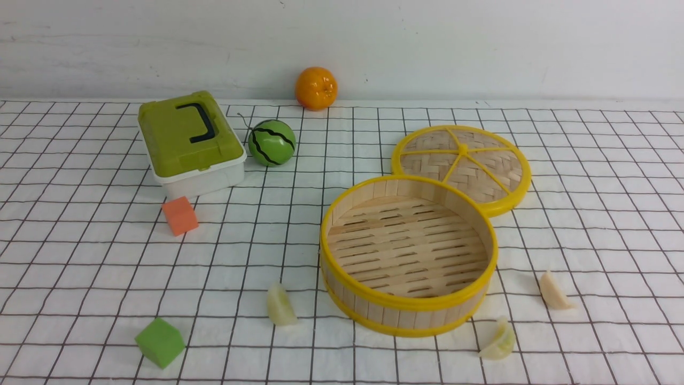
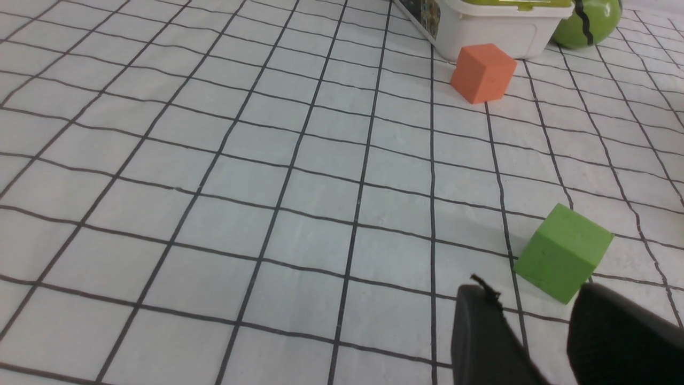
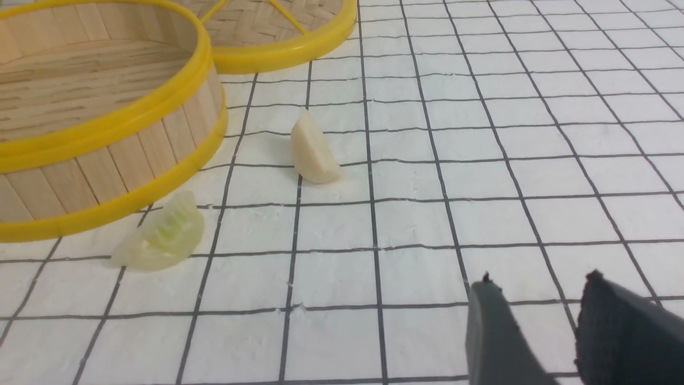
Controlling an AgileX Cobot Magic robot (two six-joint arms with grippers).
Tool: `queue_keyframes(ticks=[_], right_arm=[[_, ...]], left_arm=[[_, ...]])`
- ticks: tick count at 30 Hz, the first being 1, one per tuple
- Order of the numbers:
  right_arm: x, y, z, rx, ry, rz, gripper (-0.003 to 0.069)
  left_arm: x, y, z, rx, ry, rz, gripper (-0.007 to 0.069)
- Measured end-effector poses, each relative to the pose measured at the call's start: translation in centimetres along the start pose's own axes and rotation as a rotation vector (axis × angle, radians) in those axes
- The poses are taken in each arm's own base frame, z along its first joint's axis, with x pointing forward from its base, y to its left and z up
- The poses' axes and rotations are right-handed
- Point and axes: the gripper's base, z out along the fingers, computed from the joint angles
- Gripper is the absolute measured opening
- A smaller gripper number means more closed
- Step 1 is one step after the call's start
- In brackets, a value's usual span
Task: Put the dumplings into the steamer on the table with the white tablecloth.
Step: 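Reach for and grasp a dumpling on the table with the left gripper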
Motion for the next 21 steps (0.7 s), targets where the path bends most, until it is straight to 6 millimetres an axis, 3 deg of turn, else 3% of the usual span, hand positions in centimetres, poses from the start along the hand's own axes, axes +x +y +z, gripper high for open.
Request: queue_keyframes(ticks=[6, 10, 11, 12, 14, 15, 16, 21], right_arm=[[0.0, 0.0, 0.0, -0.001, 0.0, 0.005, 0.024], [0.0, 0.2, 0.0, -0.021, 0.001, 0.105, 0.024], [0.0, 0.2, 0.0, -0.024, 0.002, 0.115, 0.024], [-0.1, 0.5, 0.0, -0.052, 0.001, 0.236, 0.024], [-0.1, 0.9, 0.0, -0.099, 0.002, 0.435, 0.024], [-0.1, 1.0, 0.0, -0.11, 0.004, 0.482, 0.024], [-0.2, 1.3, 0.0, -0.151, 0.008, 0.661, 0.024], [-0.8, 2.1, -0.2, -0.266, 0.033, 1.107, 0.024]], left_arm=[[-0.7, -0.2, 0.0, 0.027, -0.074, -0.052, 0.0239], [-1.3, -0.7, -0.1, 0.108, -0.13, -0.4, 0.0239], [-1.4, -0.7, -0.1, 0.11, -0.133, -0.412, 0.0239], [-1.6, -1.0, -0.2, 0.169, -0.133, -0.728, 0.0239], [-1.8, -1.2, -0.3, 0.22, -0.121, -1.013, 0.0239], [-1.9, -1.2, -0.3, 0.23, -0.117, -1.071, 0.0239], [-2.0, -1.3, -0.3, 0.261, -0.104, -1.247, 0.0239], [-2.2, -1.4, -0.4, 0.308, -0.083, -1.5, 0.0239]])
